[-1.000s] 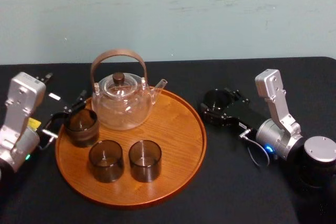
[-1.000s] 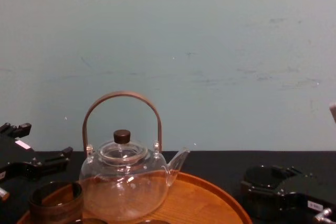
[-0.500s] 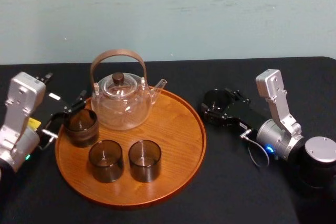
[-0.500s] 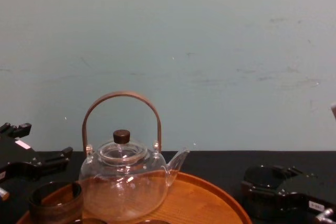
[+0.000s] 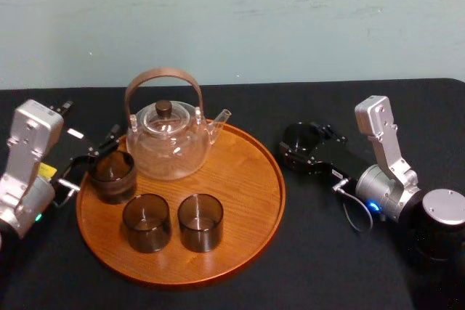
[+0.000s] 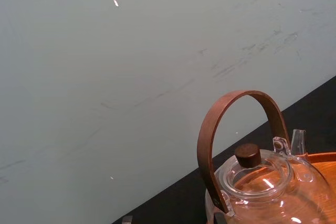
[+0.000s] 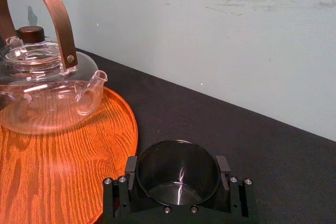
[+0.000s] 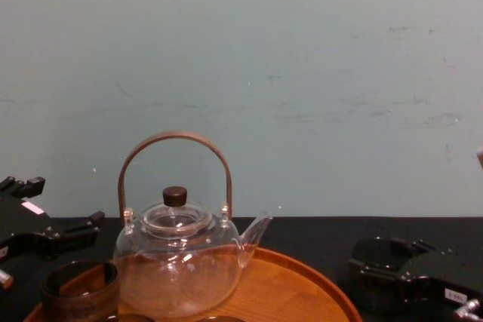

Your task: Pick up the glass from the table and place it on the tray.

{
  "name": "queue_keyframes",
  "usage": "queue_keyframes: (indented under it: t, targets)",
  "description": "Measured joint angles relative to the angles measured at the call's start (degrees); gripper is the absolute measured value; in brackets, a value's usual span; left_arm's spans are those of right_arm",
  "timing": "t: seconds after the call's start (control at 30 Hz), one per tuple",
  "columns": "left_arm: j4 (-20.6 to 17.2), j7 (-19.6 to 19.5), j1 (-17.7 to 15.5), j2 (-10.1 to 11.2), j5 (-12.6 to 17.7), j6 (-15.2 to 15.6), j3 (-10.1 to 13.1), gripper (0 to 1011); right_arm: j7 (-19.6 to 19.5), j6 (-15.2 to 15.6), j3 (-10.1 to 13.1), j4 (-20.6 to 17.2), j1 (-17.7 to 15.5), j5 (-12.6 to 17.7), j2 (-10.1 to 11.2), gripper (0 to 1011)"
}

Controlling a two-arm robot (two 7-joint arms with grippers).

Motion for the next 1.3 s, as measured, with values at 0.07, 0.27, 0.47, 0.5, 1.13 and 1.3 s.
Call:
queue_keyframes:
  t: [0.07,0.27,0.47,0.5,1.13,1.3]
  targets:
    - [0.0,0.0,0.0,0.0,0.0,0.0,0.0,1001,-0.01,0.0,0.0,-0.01,-0.01,0.0,0.0,905]
    - [0.0,0.0,0.0,0.0,0.0,0.0,0.0,1001,-0.01,0.01,0.0,-0.05,-0.03,0.0,0.0,905]
    - [0.0,0.0,0.0,0.0,0.0,0.0,0.0,1001,-0.01,0.01,0.0,-0.06,-0.04,0.0,0.0,905]
    - [0.0,0.0,0.0,0.0,0.0,0.0,0.0,1002,-0.01,0.01,0.0,-0.06,-0.04,0.0,0.0,905]
    - [0.0,0.0,0.0,0.0,0.0,0.0,0.0,1001,0.65,0.06,0.57,-6.46,-2.84,1.16,1.56,905]
    - [0.0,0.0,0.0,0.0,0.0,0.0,0.0,1002,0.56,0.3,0.54,-8.42,-3.64,1.34,2.01,905]
